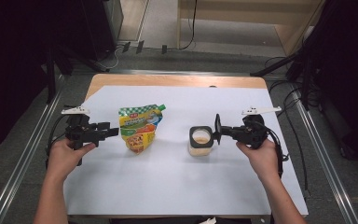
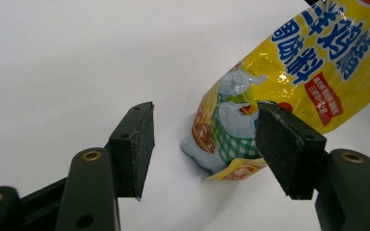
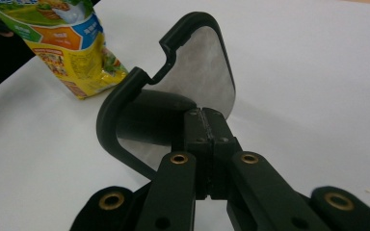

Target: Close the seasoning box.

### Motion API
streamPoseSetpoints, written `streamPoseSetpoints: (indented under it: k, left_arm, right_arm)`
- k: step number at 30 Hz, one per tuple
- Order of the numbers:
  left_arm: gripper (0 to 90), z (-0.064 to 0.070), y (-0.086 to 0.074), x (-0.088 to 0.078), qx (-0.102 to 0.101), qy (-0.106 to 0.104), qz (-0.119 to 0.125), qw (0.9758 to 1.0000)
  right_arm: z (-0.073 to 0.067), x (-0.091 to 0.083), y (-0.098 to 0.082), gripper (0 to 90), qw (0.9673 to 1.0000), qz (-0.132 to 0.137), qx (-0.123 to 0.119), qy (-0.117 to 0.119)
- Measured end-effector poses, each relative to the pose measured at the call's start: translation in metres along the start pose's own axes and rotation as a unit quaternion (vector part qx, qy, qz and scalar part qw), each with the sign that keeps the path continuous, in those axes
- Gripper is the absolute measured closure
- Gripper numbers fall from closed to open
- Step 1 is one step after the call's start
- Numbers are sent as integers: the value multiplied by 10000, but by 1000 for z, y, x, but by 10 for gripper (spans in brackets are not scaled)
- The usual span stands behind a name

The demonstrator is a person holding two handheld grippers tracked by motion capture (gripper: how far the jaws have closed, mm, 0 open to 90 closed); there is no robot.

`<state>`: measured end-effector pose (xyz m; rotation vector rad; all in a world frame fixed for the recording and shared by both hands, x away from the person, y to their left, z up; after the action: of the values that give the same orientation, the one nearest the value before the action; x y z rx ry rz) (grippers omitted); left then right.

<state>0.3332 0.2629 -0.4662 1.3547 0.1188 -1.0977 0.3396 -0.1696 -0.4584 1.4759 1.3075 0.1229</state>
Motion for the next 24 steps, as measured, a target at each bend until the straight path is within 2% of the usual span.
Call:
streamPoseSetpoints:
  k: [9,17,24]
  left_arm:
    - [393,-1,-2,-5,-53,-61,45,10000]
    - [394,-2,-2,-6,-60,-55,58,10000]
    - [392,-2,-3,-5,-66,-48,37,10000]
  right_arm:
    - [-18,13,0,900,9997,-125,-161,160]
    - [-25,27,-4,900,9988,-324,-284,218]
    - [-30,31,-6,896,9983,-382,-350,276]
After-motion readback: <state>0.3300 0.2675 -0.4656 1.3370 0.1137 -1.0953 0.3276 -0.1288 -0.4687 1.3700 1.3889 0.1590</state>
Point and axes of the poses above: each handheld gripper's, and its own axes: x roughly forward along the jaws, y roughly out of its top, z roughly to its right, the point moved 6 cm from there along x, roughly forward along the jaws, and after that the axes turned 4 degrees about y, right-handed, at the moved point
